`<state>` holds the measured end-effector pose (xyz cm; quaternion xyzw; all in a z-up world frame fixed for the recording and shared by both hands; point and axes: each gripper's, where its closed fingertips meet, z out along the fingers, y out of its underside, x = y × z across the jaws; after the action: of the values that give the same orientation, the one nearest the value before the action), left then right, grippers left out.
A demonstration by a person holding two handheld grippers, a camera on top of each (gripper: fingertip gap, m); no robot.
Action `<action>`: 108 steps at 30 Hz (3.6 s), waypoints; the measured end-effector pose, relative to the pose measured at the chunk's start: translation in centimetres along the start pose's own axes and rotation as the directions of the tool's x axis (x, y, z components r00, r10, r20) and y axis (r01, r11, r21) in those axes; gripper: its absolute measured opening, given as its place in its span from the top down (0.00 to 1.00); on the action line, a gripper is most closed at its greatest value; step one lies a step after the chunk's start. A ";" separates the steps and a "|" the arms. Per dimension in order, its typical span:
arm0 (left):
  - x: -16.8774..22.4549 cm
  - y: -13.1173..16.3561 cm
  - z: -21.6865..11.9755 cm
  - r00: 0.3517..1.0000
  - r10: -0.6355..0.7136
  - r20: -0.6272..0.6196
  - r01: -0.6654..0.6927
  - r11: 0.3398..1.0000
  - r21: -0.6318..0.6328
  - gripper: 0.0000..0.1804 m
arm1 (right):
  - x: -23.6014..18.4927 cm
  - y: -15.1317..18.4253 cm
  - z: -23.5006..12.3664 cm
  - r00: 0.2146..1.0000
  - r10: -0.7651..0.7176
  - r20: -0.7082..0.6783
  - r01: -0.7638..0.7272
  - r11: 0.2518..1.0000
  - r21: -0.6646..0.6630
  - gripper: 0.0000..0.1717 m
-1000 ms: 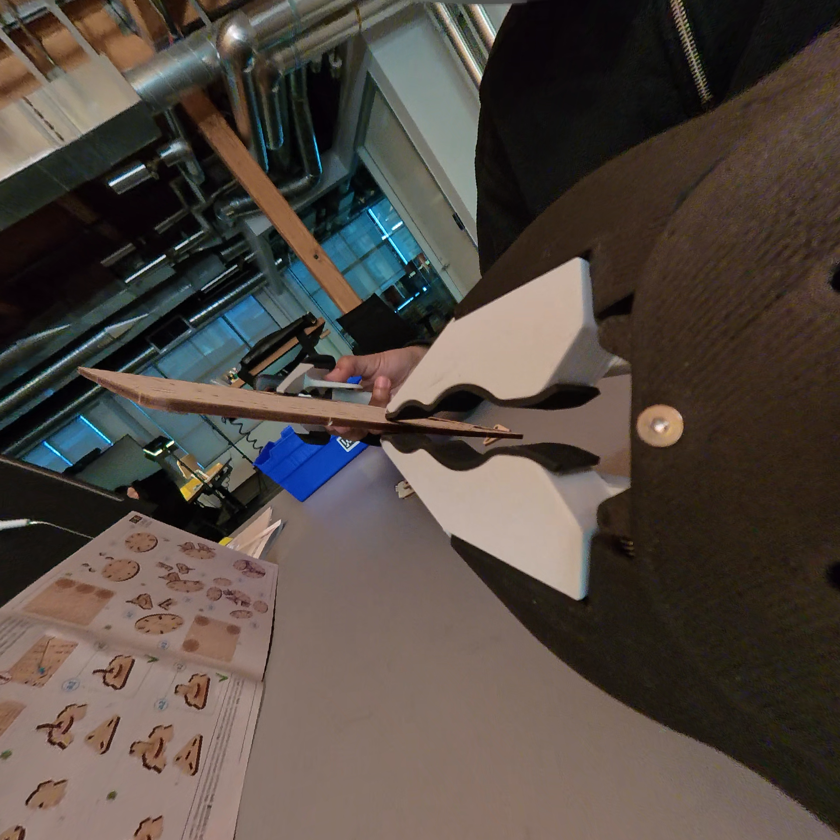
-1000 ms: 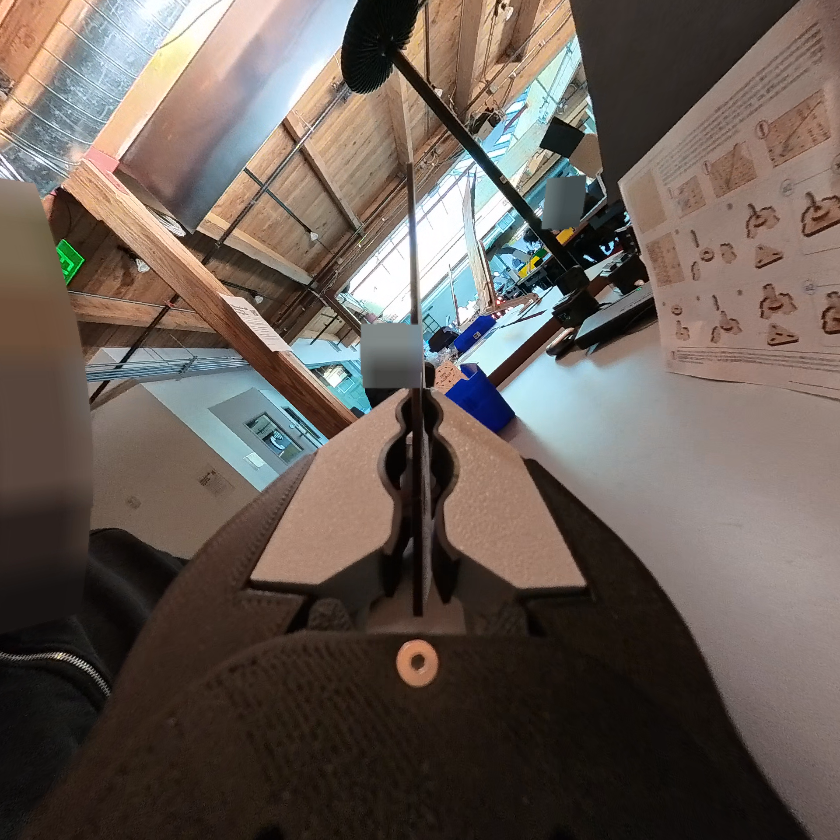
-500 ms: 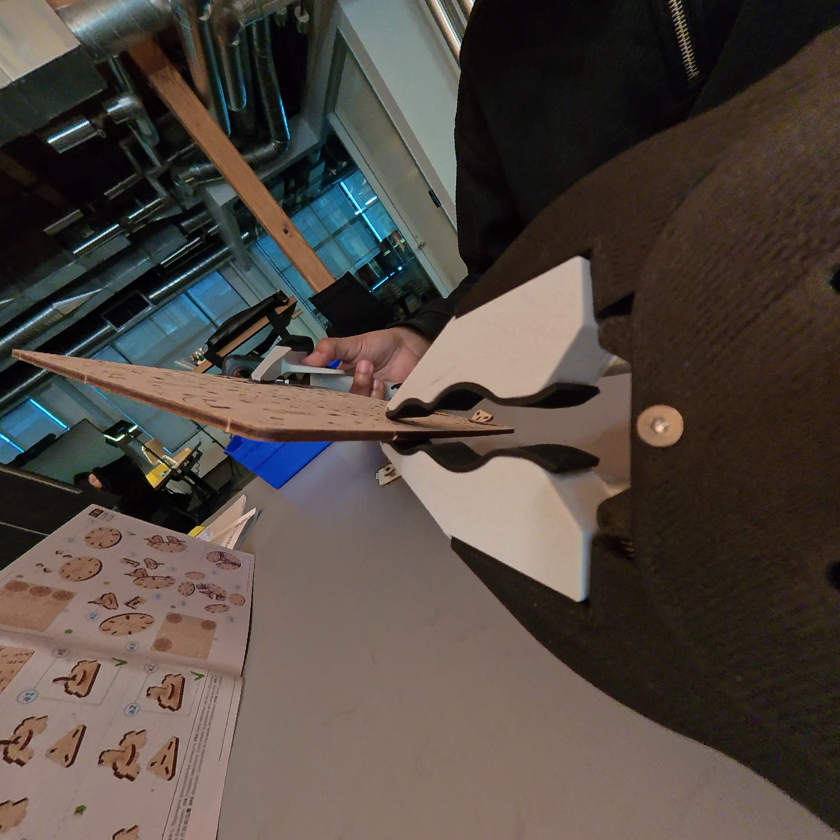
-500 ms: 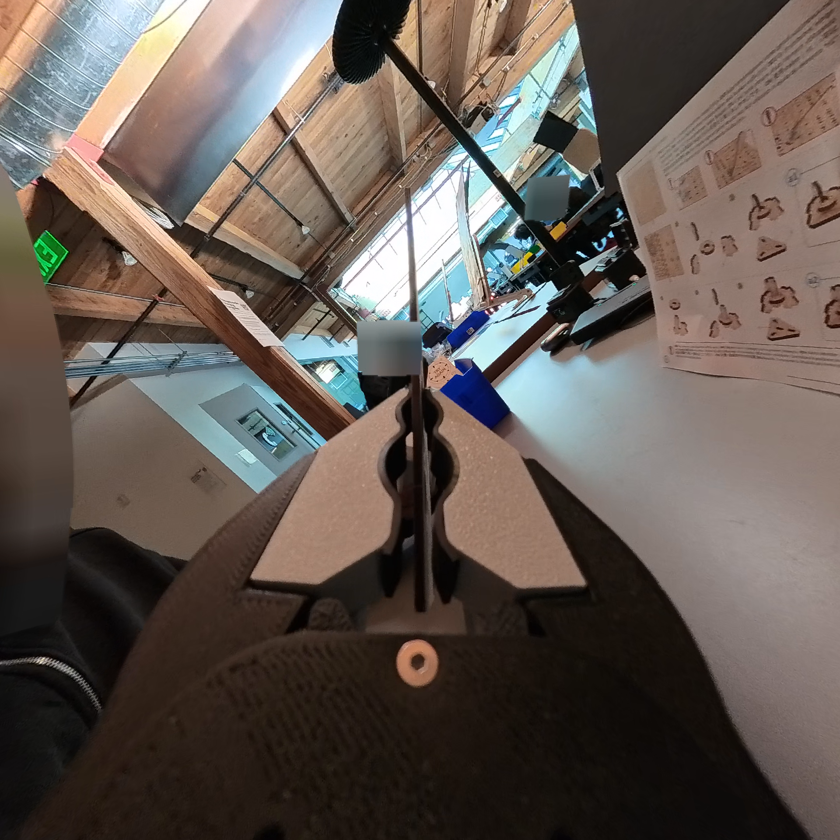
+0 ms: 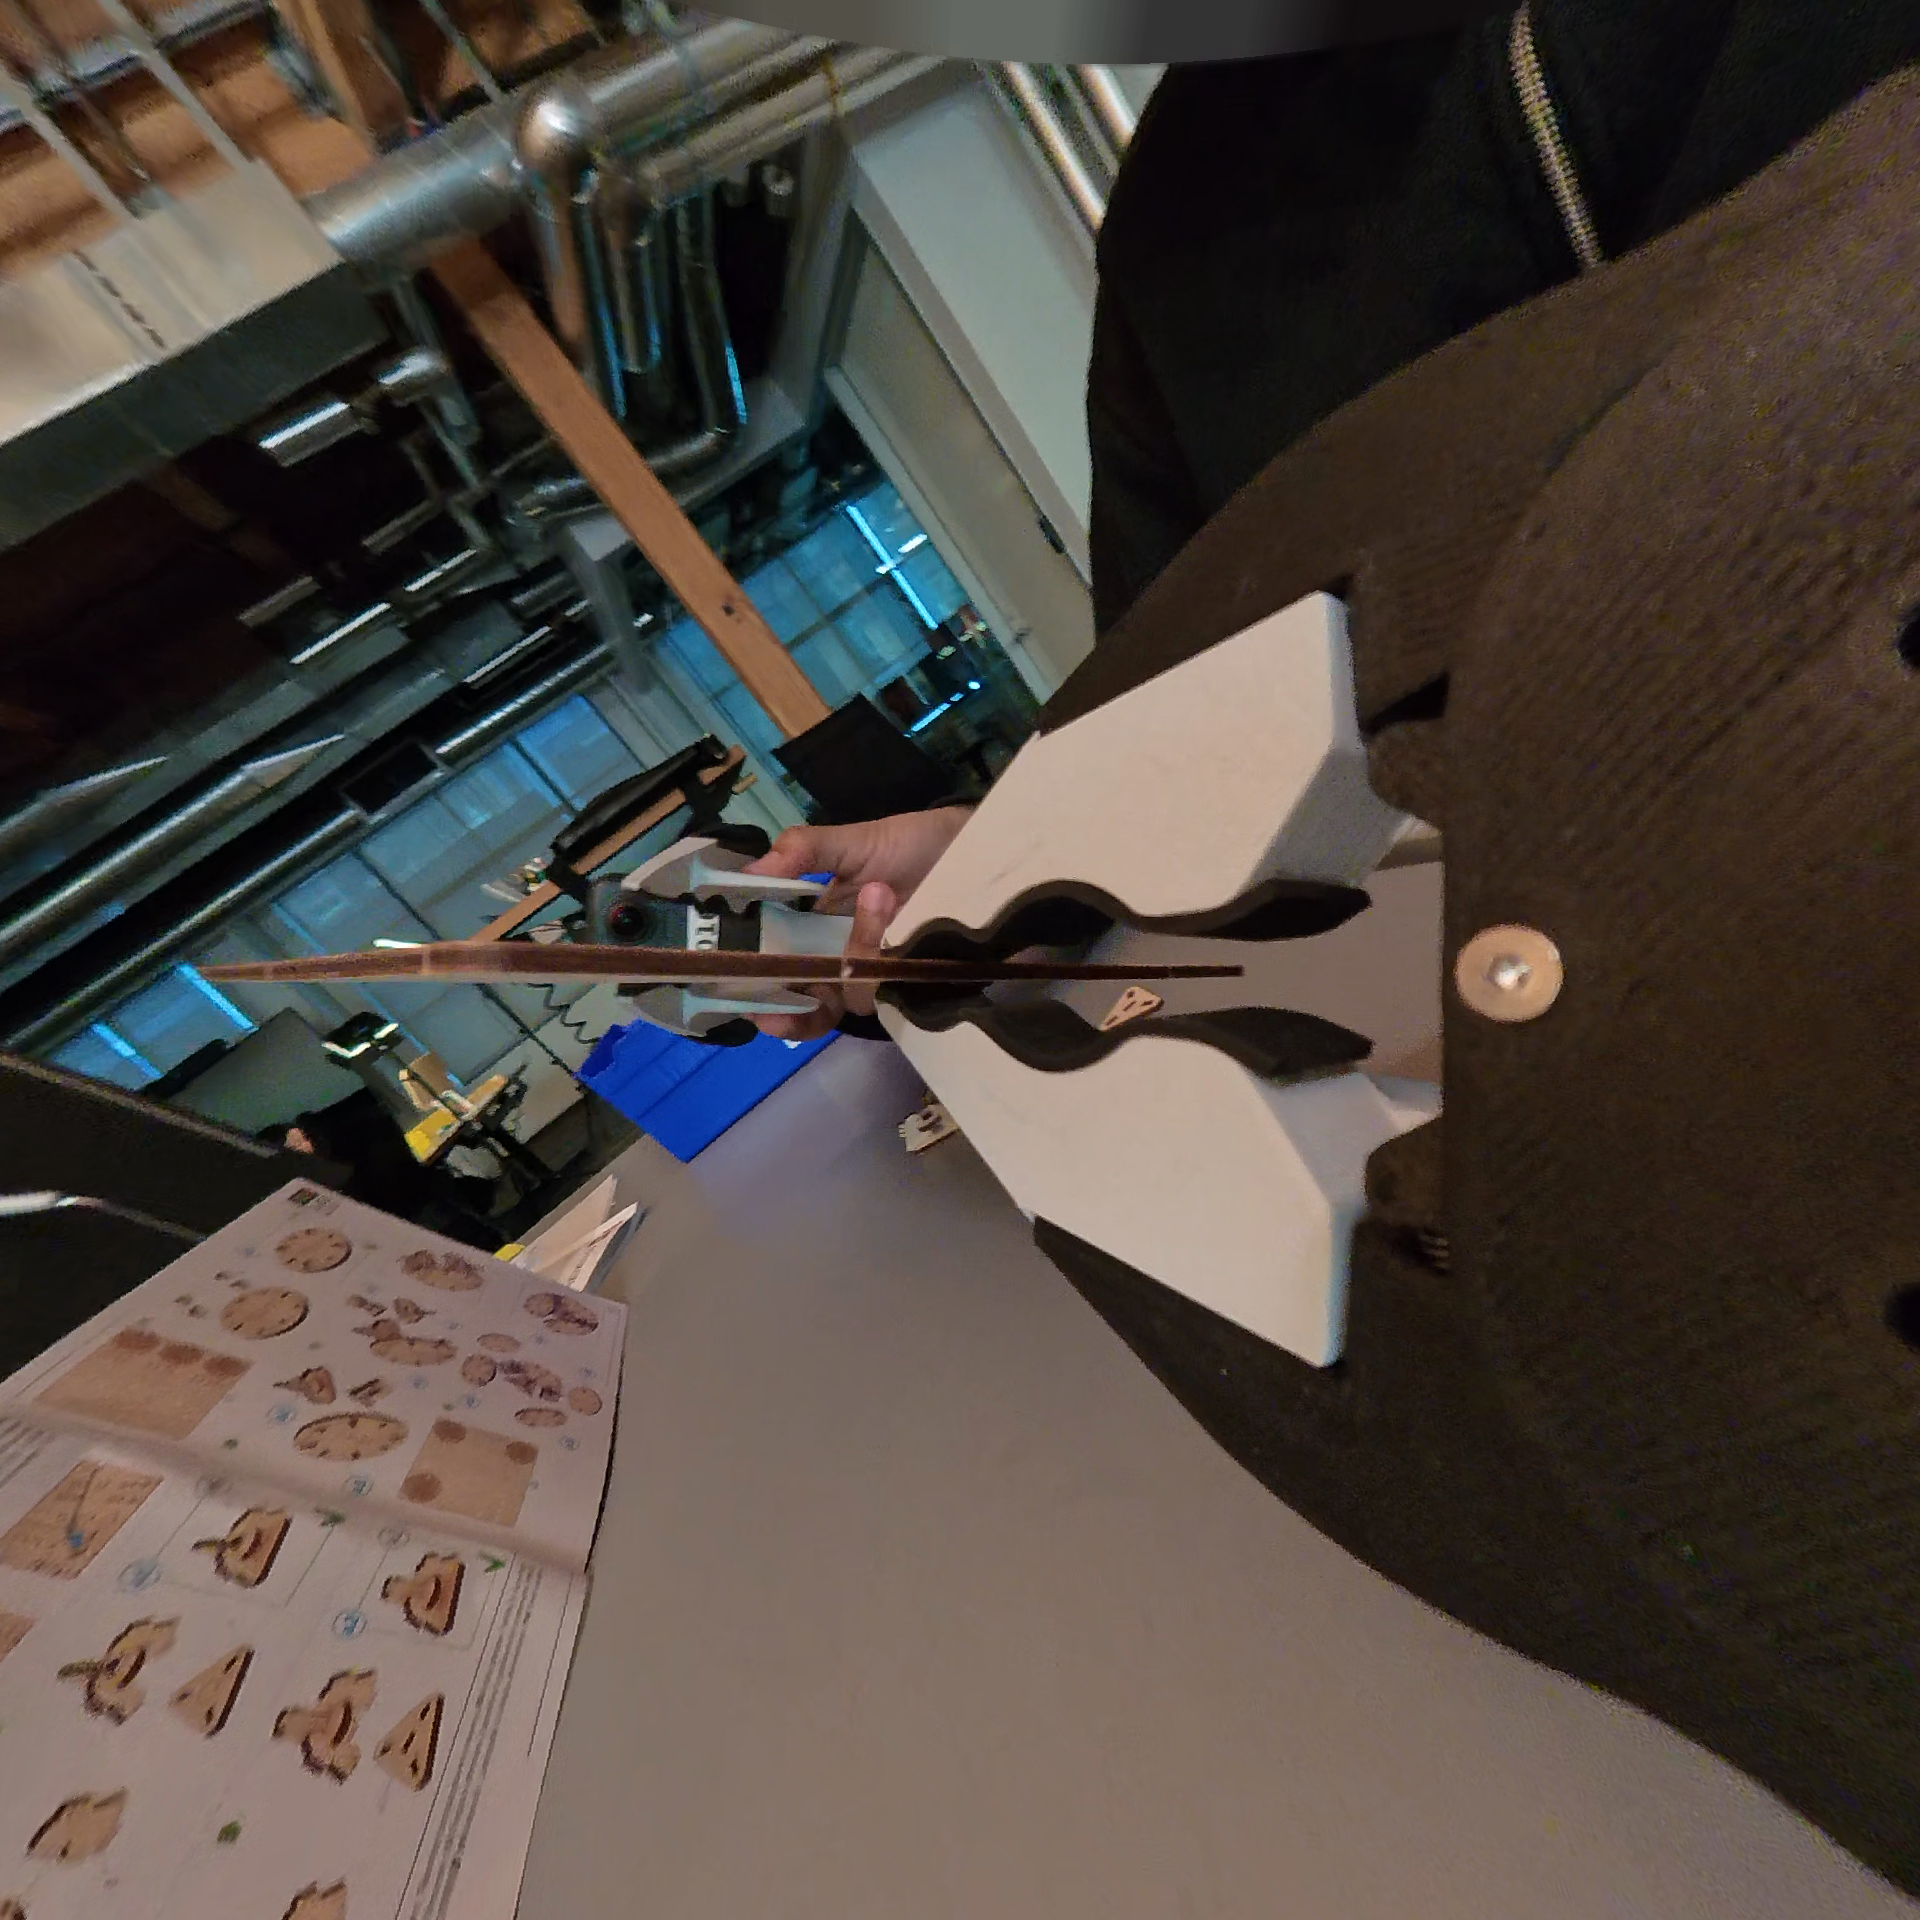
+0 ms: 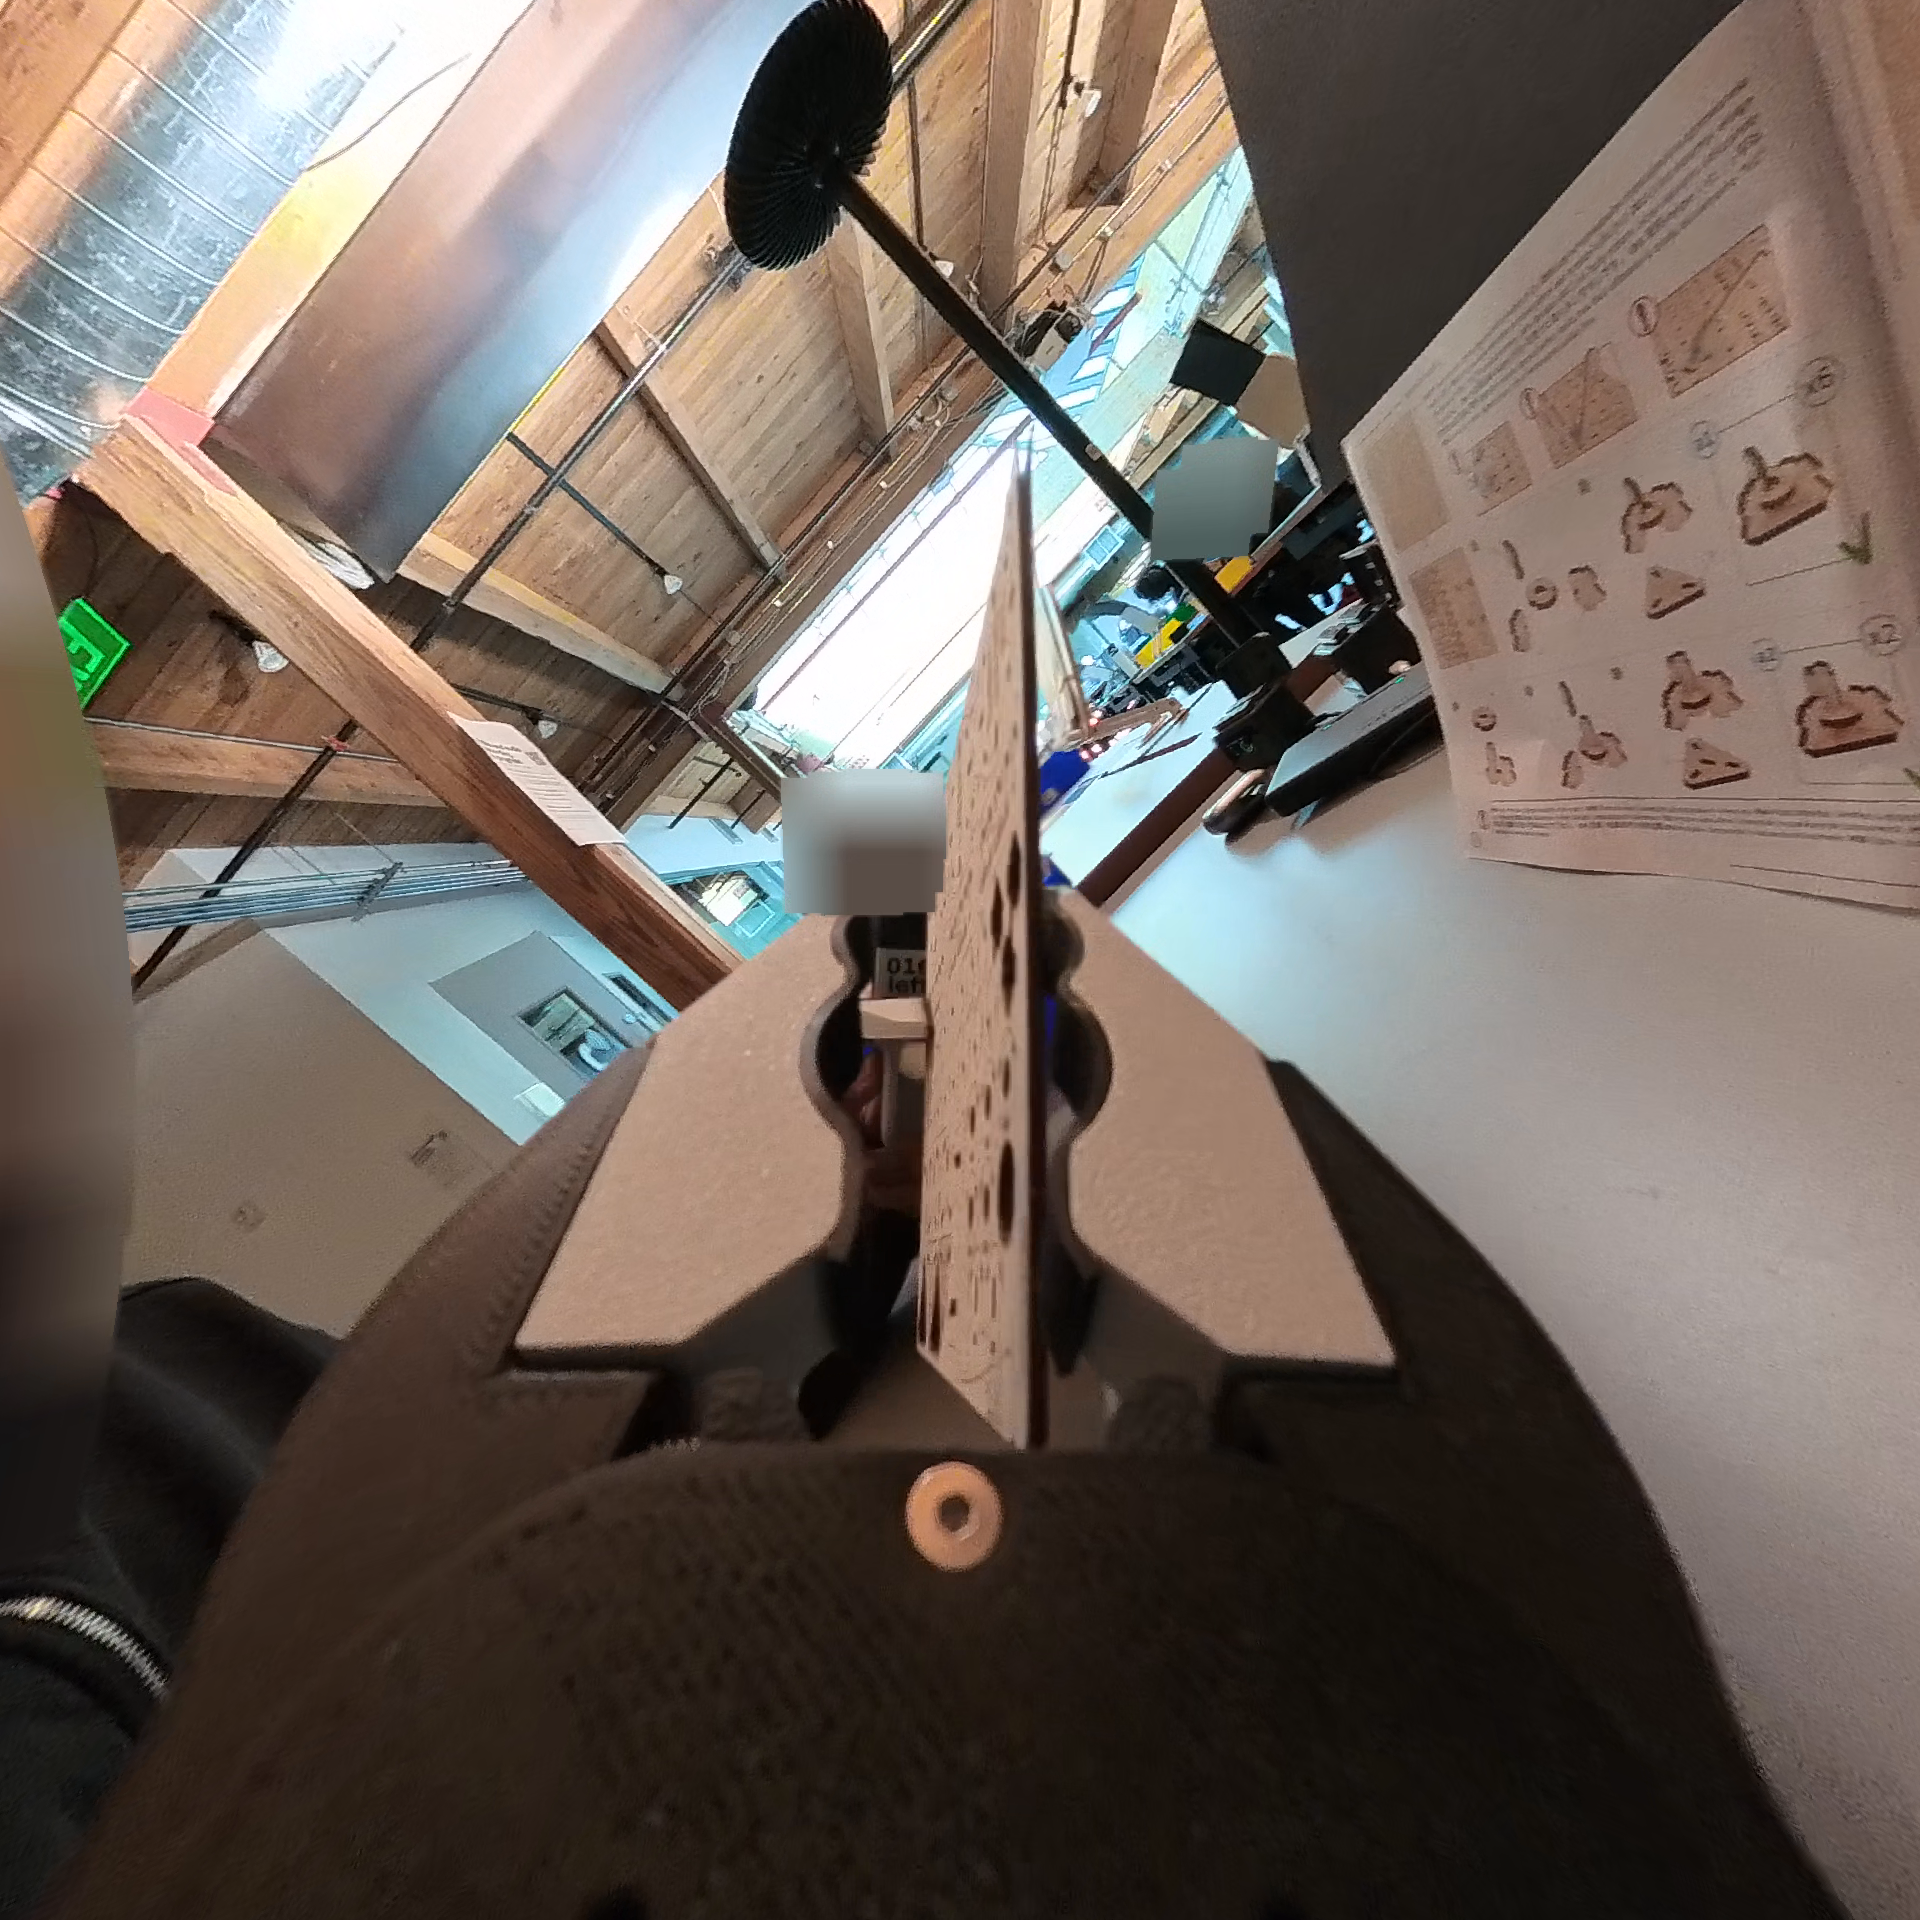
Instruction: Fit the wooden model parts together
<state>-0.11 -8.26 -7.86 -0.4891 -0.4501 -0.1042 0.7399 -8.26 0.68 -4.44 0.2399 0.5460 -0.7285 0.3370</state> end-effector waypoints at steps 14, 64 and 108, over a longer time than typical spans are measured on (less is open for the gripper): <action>-2.2 -4.1 -4.5 0.991 -0.098 0.086 0.067 0.949 0.308 1.00 | 0.4 0.6 0.4 0.975 -0.188 -0.119 0.179 0.981 -0.079 0.77; 1.1 -6.0 -5.3 0.911 0.189 0.367 -0.272 0.943 0.191 0.56 | -2.2 6.1 -1.1 0.989 -0.144 -0.041 0.098 0.828 -0.552 0.99; -1.5 -1.5 -5.8 0.975 0.134 0.176 -0.134 0.991 -0.010 0.99 | 3.5 10.1 1.7 0.924 -0.296 -0.243 0.130 0.838 -0.530 0.79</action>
<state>1.41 -14.21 -8.79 -0.5247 -0.4799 -0.0100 0.7031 -2.92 -3.49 -12.91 0.1934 0.7872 -0.5458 0.2121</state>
